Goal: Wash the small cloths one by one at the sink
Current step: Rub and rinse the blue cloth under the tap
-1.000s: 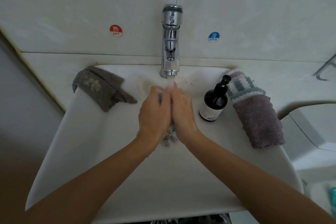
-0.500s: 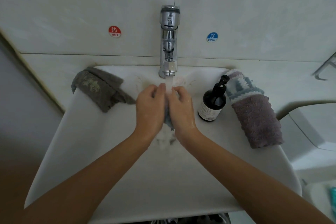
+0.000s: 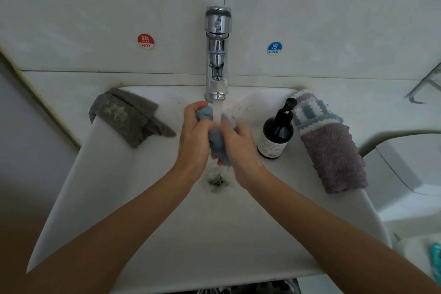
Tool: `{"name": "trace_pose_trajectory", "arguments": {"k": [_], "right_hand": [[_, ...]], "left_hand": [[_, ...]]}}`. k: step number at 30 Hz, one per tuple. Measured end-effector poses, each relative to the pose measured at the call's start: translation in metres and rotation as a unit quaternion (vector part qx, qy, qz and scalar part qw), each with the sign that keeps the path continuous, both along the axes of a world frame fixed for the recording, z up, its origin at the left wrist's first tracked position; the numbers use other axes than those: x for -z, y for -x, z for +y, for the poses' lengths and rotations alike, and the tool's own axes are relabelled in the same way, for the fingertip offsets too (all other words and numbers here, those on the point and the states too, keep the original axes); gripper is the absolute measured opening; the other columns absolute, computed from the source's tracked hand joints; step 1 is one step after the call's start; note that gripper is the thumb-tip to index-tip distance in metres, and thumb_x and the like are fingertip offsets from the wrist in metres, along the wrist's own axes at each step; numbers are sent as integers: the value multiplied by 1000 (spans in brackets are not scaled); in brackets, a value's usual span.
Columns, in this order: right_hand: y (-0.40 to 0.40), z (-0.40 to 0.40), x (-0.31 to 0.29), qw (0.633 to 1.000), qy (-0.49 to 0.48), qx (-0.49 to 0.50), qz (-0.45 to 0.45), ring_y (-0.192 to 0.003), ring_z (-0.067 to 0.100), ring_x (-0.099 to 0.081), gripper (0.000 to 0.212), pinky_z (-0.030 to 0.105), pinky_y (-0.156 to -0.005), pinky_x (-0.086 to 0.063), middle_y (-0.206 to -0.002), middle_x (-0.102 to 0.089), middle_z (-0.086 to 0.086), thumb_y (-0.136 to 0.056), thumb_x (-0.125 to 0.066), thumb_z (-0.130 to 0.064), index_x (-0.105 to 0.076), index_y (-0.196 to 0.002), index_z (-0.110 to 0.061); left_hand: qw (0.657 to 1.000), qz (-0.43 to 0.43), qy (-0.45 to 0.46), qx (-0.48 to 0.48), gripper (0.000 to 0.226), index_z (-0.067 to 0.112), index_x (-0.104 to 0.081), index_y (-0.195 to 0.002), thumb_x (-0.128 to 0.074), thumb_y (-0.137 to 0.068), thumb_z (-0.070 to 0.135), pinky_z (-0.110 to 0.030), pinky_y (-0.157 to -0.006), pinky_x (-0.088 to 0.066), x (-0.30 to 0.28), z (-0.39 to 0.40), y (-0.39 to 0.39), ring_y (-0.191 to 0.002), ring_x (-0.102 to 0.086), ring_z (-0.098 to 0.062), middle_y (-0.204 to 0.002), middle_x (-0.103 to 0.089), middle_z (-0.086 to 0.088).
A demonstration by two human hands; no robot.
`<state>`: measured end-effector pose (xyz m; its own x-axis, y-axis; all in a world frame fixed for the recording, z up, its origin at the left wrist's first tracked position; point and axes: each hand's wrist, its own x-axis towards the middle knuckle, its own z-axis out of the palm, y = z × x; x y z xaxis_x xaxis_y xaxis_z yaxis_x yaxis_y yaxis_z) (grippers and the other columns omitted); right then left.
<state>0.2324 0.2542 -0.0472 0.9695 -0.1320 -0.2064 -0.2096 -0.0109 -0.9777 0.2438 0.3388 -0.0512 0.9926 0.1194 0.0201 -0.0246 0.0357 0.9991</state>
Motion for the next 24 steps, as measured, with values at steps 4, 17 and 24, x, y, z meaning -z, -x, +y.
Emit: {"name": "trace_pose_trajectory", "arguments": {"k": [4,17,24], "right_hand": [[-8,-2,5,995,6,28,-98,-79,19,-60,13,39,-67,-54,-88,-61,7,-93,-58,-9,-54,-91,-21],[-2,1,6,994,-64,-44,-74,-83,2,-62,25,17,-65,-50,-101,-65,-4,-89,-50,-45,-60,-105,-29],[-6,6,8,997,46,27,-64,-77,14,-63,40,34,-63,-51,-86,-65,-3,-98,-37,-59,-58,-97,-26]], "left_hand": [[990,3,-138,23,30,38,-45,-112,-34,-90,55,-47,-87,-53,7,-1,-1,-101,-60,-13,-114,-58,5],[991,4,-127,-29,21,26,-47,-92,-39,-101,44,-29,-60,-50,-3,0,1,-74,-62,-10,-82,-59,7],[986,-34,-160,-33,27,23,-51,-89,-37,-101,42,-34,-71,-52,4,-2,1,-77,-62,-10,-82,-62,5]]}}
